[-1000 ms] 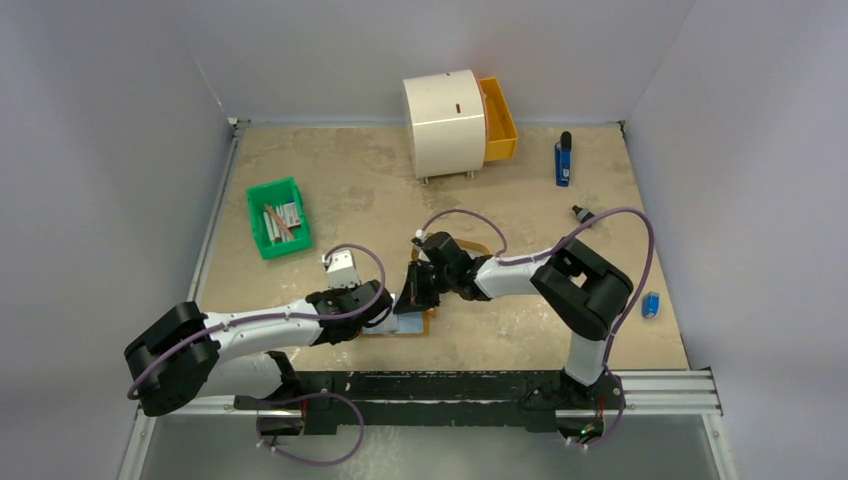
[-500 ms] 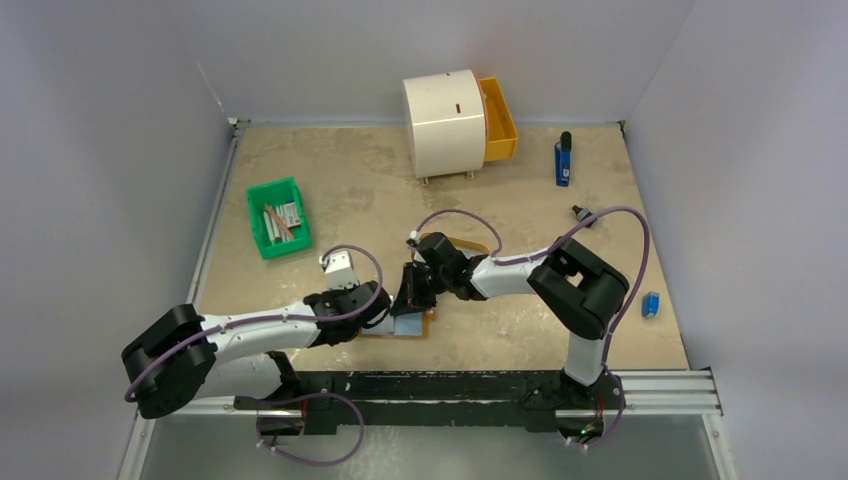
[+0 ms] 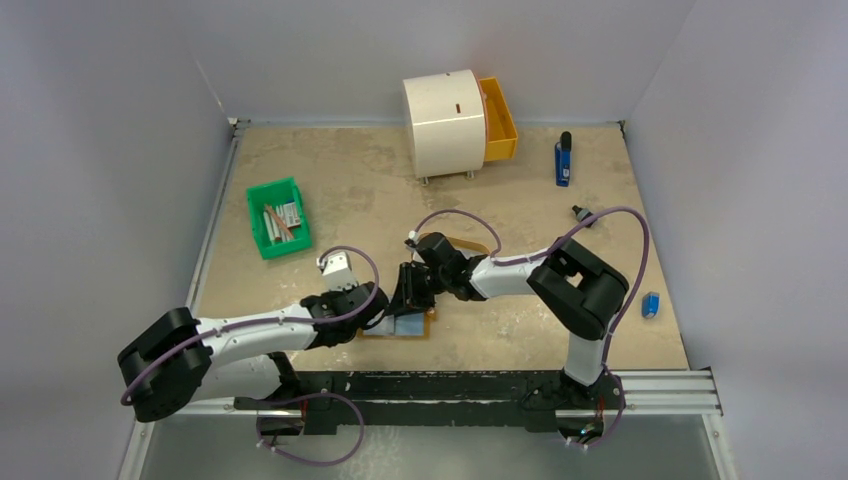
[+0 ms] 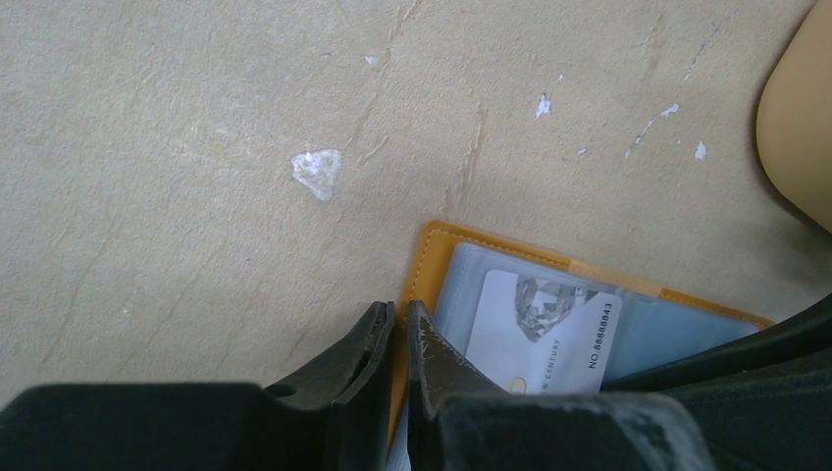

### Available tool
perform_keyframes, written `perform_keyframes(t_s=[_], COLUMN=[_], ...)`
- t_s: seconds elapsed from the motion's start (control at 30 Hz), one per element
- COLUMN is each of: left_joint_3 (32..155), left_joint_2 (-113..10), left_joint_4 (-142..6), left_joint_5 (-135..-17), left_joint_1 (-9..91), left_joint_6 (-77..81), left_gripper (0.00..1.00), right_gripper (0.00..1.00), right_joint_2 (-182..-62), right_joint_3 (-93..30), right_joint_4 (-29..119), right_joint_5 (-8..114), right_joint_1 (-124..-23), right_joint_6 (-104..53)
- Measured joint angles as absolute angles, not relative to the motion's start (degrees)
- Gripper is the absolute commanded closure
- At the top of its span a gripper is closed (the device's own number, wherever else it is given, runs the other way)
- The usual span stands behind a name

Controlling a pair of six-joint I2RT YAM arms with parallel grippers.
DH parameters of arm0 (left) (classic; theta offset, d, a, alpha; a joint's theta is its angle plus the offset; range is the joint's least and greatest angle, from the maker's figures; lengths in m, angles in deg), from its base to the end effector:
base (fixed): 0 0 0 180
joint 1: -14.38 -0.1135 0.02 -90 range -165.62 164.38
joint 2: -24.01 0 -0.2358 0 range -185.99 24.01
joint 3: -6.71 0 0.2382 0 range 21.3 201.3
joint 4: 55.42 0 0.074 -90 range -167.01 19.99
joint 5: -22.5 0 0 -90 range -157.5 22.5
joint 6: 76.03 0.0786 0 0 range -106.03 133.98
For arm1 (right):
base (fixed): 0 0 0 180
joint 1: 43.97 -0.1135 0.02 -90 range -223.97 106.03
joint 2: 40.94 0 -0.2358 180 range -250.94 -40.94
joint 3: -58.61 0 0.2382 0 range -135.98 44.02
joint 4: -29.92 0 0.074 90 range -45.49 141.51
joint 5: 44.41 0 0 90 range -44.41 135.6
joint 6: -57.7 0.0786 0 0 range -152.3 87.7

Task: Put the credit cards into the card holder
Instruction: Insert the credit card into the card holder.

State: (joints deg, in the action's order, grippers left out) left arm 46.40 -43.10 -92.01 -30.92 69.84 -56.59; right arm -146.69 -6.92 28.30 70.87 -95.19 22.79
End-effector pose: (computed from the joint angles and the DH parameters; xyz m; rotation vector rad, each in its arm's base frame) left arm 0.1519 -0.1380 0.0978 -0.4915 2.3300 -0.1321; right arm 0.2114 0.3167 0.0961 -0.1931 2.6133 1.3537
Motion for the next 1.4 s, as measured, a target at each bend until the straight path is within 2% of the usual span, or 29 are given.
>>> perform_keyframes(t_s=[0.47, 0.6, 0.7, 0.8, 0.93, 1.07, 1.27, 1.4], left_joint_3=[45.77, 45.77, 45.71, 45.71, 45.73, 46.19, 47.3, 47.37], left_joint_2=[-42.36, -41.64, -40.26, -38.66, -36.41, -34.27, -25.92, -19.41], left_joint_4=[-91.02, -91.61, -93.32, -95.39, -97.95, -101.19, -102.43, -100.6], left_joint_5=[-31.6, -31.93, -32.71, -32.76, -32.34, -31.2, -30.61, -30.7], left_joint_1=[69.62, 69.58, 69.58, 69.58, 69.58, 69.58, 69.58, 69.58], left_joint_6=[-57.01, -57.25, -57.55, -57.86, -58.14, -58.4, -56.5, -53.66], left_gripper=[0.95, 0.92, 0.86, 0.8, 0.75, 0.67, 0.41, 0.3], right_gripper=[0.71, 0.61, 0.52, 0.48, 0.48, 0.53, 0.55, 0.56], right_joint_2=[-146.69, -146.65, -145.97, -143.61, -139.65, -133.67, -119.37, -112.66], right_joint_3=[-8.73, -8.86, -9.1, -9.35, -10.35, -11.47, -4.25, 2.33], right_joint_4=[29.13, 30.92, 33.74, 36.91, 42.0, 48.04, 51.73, 52.58], right_joint_5=[72.14, 71.68, 70.54, 69.41, 67.46, 63.07, 53.3, 48.43], right_joint_1=[-96.59, -96.59, -96.63, -96.72, -96.81, -96.85, -96.68, -93.68], right_joint_6=[22.92, 22.39, 21.54, 20.62, 19.12, 16.82, 16.27, 17.13])
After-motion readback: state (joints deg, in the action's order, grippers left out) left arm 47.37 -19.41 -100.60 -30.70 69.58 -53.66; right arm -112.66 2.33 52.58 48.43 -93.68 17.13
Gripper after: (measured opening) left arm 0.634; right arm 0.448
